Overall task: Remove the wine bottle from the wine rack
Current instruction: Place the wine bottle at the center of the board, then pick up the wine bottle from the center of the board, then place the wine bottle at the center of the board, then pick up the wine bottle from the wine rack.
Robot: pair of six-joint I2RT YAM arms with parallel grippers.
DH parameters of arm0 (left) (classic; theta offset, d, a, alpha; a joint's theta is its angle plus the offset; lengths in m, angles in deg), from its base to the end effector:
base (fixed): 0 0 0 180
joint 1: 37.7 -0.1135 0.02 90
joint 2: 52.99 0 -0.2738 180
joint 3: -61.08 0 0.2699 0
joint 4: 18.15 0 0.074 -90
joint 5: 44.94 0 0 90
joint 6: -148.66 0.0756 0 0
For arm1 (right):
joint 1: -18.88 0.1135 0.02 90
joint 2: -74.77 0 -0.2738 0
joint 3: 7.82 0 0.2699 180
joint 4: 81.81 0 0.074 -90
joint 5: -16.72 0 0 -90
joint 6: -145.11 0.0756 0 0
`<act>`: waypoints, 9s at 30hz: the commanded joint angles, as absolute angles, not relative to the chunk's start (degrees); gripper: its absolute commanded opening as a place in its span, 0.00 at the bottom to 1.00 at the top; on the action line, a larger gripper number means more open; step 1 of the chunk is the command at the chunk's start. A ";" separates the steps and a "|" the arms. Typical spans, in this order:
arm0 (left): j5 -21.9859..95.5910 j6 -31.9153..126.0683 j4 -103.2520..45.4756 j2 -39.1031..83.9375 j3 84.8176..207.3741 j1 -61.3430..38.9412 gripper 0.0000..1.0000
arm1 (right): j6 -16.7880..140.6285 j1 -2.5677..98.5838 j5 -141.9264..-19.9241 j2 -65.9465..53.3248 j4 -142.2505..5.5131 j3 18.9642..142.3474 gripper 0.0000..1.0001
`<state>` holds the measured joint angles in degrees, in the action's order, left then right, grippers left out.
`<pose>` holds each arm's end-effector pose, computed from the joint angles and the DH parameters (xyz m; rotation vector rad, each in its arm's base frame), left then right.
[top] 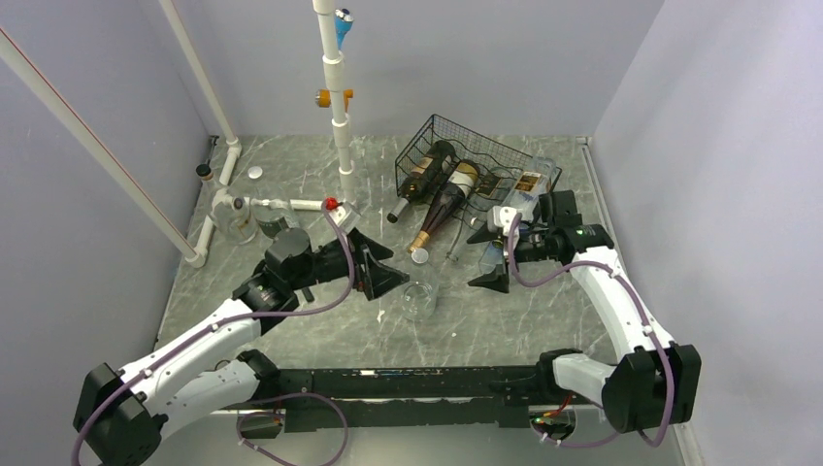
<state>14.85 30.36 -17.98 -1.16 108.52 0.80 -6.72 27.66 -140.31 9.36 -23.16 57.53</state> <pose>0.1789 -0.1909 0.2978 0.5940 1.7081 -1.2923 0.2164 0.1039 0.2737 -1.4552 1.4145 0.9328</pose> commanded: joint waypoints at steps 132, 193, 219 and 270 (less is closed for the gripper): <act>53.14 57.39 26.37 16.78 107.28 -16.25 0.00 | -10.87 19.14 -147.29 10.87 -21.32 57.32 1.00; 45.90 52.91 -3.03 5.94 117.09 -23.90 0.94 | -11.24 19.14 -147.67 10.87 -20.82 57.33 1.00; 27.22 32.64 -24.23 -10.62 118.31 -23.90 1.00 | -11.72 10.71 -151.75 14.04 -12.66 62.22 1.00; 16.12 22.45 -24.67 31.15 141.50 2.71 1.00 | 39.66 -4.23 -138.60 18.11 -47.50 56.60 1.00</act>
<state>15.07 20.09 -22.74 27.83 136.16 0.65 34.70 -3.73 -140.94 17.30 -42.31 57.40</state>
